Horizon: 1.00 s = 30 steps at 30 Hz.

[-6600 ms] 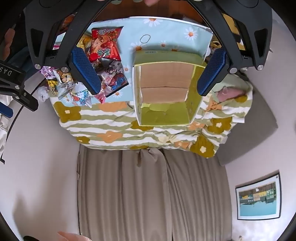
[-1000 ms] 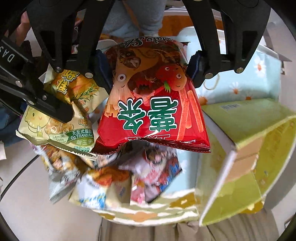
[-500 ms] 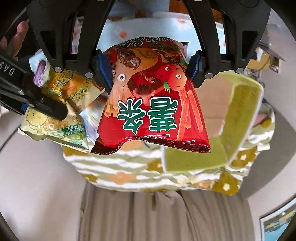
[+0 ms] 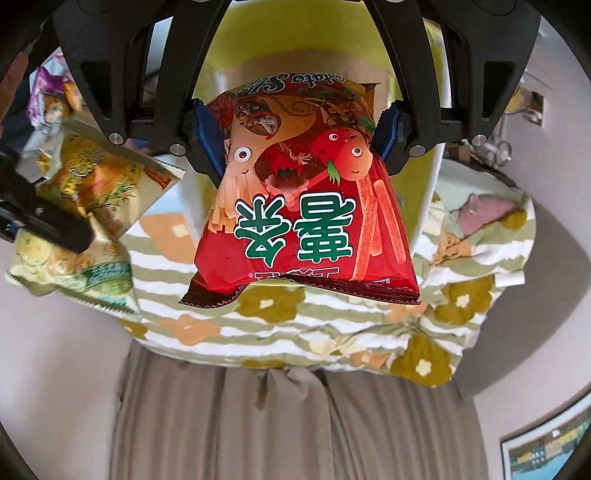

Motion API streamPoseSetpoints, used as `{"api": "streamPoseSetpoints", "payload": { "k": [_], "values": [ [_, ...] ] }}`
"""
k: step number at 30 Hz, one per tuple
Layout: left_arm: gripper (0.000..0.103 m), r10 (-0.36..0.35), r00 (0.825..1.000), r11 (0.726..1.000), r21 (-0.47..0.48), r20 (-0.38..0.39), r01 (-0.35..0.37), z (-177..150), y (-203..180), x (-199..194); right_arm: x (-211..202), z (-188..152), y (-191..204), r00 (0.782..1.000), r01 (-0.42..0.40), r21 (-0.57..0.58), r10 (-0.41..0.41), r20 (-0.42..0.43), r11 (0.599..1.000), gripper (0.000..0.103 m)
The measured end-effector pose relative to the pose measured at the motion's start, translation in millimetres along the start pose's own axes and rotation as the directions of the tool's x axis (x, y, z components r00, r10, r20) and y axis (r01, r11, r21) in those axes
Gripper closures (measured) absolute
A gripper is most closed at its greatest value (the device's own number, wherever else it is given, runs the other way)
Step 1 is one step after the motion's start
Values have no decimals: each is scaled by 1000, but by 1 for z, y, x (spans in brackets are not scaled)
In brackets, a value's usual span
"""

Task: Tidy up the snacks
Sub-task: 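Carry both bags over the box and open both tools to drop them in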

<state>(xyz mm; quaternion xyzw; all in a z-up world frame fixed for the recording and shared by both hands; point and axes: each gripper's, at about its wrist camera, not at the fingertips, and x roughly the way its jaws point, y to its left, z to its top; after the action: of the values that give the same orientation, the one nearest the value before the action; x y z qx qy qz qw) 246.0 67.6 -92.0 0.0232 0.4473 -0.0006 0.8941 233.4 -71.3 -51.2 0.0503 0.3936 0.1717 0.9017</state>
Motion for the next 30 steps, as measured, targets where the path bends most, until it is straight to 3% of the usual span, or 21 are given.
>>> {"api": "streamPoseSetpoints", "payload": {
  "k": [10, 12, 13, 14, 20, 30],
  "values": [
    [35, -24, 989, 998, 46, -147, 31, 21, 38, 108, 76, 26, 24, 995, 60, 33, -58, -83, 998, 56],
    [24, -23, 985, 998, 53, -168, 32, 20, 41, 120, 83, 26, 24, 994, 67, 47, -63, -95, 997, 56],
    [7, -21, 985, 998, 55, -174, 31, 18, 41, 122, 87, 26, 24, 993, 70, 51, -64, -103, 996, 56],
    [0, -18, 985, 998, 54, -171, 28, 18, 43, 122, 90, 25, 24, 992, 73, 52, -67, -109, 996, 56],
    [0, -28, 989, 999, 29, -144, 33, 16, 56, 109, 99, 26, 29, 990, 68, 46, -62, -130, 997, 56],
    [0, -19, 994, 998, -56, -107, 13, 13, 79, 70, 116, 34, 45, 983, -6, -12, 4, -181, 1000, 55]
  ]
}}
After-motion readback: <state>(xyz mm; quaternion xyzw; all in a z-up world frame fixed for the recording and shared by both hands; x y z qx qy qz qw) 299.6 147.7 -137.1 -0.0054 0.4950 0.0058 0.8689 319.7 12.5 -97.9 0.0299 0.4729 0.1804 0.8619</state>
